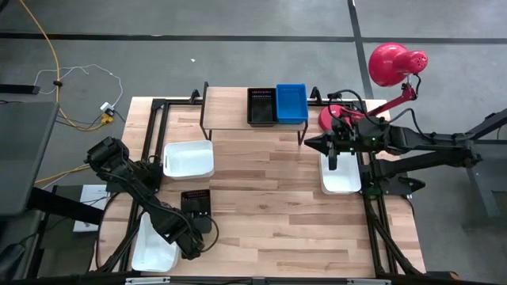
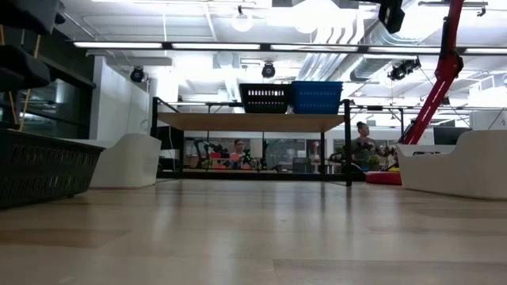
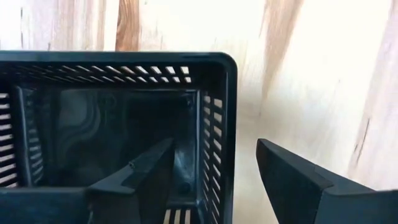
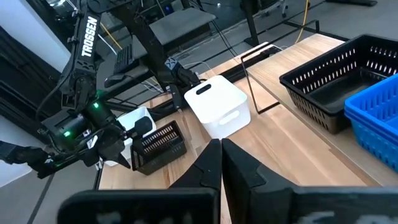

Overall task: Stack baskets on shelf by color
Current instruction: Stack the black bin on top of the black bin on the shelf

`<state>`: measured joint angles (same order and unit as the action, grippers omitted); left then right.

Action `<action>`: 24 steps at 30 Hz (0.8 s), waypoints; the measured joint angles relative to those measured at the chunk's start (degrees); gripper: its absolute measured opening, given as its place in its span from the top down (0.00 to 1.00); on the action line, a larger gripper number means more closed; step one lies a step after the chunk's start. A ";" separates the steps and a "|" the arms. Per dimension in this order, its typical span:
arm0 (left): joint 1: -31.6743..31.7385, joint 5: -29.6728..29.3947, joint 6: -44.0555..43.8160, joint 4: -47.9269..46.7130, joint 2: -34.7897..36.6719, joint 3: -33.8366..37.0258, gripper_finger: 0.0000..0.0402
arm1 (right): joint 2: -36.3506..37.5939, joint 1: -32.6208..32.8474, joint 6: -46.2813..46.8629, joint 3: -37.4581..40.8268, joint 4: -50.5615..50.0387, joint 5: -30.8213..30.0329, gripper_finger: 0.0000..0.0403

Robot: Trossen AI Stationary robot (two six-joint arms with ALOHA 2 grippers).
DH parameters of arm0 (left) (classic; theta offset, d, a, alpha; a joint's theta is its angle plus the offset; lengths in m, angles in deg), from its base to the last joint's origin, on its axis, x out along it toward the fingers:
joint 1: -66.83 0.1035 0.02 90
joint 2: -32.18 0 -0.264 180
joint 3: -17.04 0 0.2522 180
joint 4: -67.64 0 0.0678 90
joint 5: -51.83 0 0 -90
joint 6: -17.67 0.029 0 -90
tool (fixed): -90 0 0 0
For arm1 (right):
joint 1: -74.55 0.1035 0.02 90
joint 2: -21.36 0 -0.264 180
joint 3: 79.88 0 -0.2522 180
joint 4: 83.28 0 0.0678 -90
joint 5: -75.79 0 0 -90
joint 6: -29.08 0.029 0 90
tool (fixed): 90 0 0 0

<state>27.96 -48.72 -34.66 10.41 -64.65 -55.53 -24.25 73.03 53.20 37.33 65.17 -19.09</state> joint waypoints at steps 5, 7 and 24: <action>0.00 0.74 0.00 0.09 -1.93 -0.02 0.50 | 0.00 0.00 0.00 0.00 0.00 -0.02 1.00; 0.16 1.78 0.00 0.30 -3.24 -0.02 0.51 | 0.00 0.00 0.00 0.00 0.00 -0.02 1.00; 0.35 6.20 0.67 1.85 -6.93 -0.22 0.96 | 0.00 0.00 -0.17 -0.02 -0.04 -1.09 1.00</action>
<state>28.31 -42.53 -34.00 12.26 -71.58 -55.75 -24.25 73.03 53.03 37.30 65.13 -20.18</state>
